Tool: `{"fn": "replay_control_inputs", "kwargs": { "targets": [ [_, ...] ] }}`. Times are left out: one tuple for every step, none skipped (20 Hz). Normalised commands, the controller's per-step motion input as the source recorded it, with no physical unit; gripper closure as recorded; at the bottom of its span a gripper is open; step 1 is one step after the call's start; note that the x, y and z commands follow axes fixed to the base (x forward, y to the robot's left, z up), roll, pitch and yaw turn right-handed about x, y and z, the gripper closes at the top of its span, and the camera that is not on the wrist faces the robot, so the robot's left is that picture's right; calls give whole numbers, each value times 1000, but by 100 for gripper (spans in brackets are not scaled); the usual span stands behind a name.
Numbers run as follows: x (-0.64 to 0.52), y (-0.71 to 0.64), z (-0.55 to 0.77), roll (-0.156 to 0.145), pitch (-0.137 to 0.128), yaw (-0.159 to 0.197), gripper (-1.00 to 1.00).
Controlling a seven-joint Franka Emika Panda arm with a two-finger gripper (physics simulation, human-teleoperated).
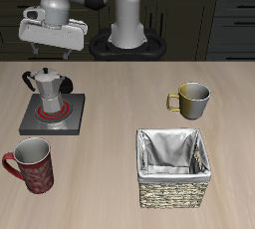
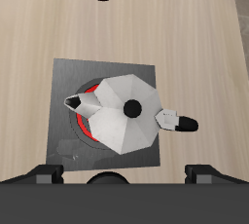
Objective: Place the moka pot on the stove and turn off the stove
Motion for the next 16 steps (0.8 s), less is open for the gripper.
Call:
{"fn": "replay_control_inputs", "kwargs": {
  "targets": [
    [-281, 97, 113, 23, 20, 57, -100],
    [-167, 99, 84, 15, 3, 15, -100],
    [-194, 72, 114, 41, -1, -16, -100],
    [-178, 50, 83, 8, -3, 8, -100],
    [-236, -41, 110, -28, 15, 10, -100],
    [-121, 64, 89, 45, -18, 27, -100],
    [-212, -36, 120, 9, 18, -36, -100],
    [-171, 25, 102, -16, 3, 21, -100],
    [-154, 60, 115, 64, -32, 10, -100],
    [-146, 17, 74, 4, -24, 35, -100],
    [-93, -7, 41, -1, 18, -16, -100],
    [-249, 69, 66, 85, 36, -10, -100],
    [-337, 1, 90, 76, 19, 56, -100],
    [-77, 53, 20, 3, 63, 30, -100],
    [-127, 26, 78, 46, 13, -13, -100],
    [0, 0, 0, 0, 0, 0, -100]
  ]
}}
